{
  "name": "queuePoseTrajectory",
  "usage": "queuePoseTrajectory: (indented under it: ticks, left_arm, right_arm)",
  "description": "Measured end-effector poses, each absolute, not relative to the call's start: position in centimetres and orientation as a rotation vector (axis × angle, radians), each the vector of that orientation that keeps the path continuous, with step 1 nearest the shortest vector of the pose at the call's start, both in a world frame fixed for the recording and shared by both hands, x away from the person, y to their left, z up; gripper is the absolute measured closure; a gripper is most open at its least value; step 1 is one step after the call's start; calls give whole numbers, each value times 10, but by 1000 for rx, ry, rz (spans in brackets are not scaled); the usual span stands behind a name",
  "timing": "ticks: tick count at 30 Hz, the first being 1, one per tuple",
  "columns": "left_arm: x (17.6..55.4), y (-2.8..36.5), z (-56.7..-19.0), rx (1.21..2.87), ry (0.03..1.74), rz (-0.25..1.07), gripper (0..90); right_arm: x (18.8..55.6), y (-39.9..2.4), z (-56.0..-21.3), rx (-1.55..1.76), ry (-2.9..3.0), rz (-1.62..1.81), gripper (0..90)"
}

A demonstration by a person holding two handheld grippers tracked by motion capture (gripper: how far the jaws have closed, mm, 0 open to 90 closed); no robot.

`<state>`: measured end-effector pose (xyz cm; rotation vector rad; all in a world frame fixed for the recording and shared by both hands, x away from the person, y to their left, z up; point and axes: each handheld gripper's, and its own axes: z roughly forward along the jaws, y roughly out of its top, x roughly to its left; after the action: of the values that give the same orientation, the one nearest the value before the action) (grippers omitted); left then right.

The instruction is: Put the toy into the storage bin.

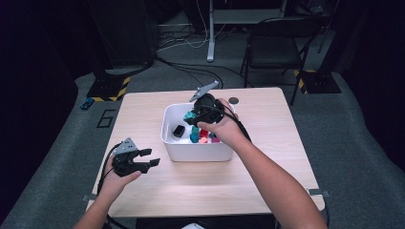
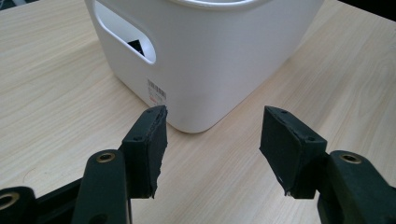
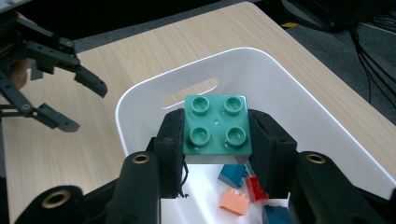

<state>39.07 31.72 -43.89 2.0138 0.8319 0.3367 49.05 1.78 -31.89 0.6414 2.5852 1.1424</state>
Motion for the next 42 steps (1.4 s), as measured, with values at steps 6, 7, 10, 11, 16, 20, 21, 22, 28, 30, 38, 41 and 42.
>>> queuePoseTrajectory:
  ticks: [6,7,10,11,16,20,21,22,28,30,38,41,42]
  left_arm:
    - [391,318,-439,2008,831,340,410]
    - [391,317,-439,2006,834,342,410]
    - [391,317,-439,2015,833,332,410]
    - [391,317,-440,2016,832,331,410]
    - [391,317,-439,2013,829,337,410]
    - [391,318,-439,2013,826,338,410]
    - [391,318,-439,2010,829,337,410]
    - [391,318,-439,2010,830,338,410]
    - [391,317,-440,2005,836,333,410]
    - [392,317,-440,2002,836,333,410]
    - [392,318,-440,2003,837,331,410]
    - [392,318,-440,2006,836,330,410]
    - [392,318,-440,2005,836,331,410]
  right_arm:
    - [506,25,-326,659,2591,1129,584]
    - [509,26,-327,656,2594,1125,583]
    - [514,30,-334,661,2604,1114,584]
    - [517,32,-337,648,2602,1114,583]
    - [526,41,-351,646,2631,1081,583]
    - [530,46,-365,651,2652,1074,583]
    - [531,48,-368,649,2659,1064,583]
    - [532,49,-371,669,2664,1059,583]
    - [544,51,-381,693,2665,1045,583]
    - [547,52,-383,702,2665,1033,583]
    - [551,51,-387,718,2671,1008,580]
    - [550,51,-386,736,2660,1030,541]
    - [550,51,-385,734,2658,1034,516]
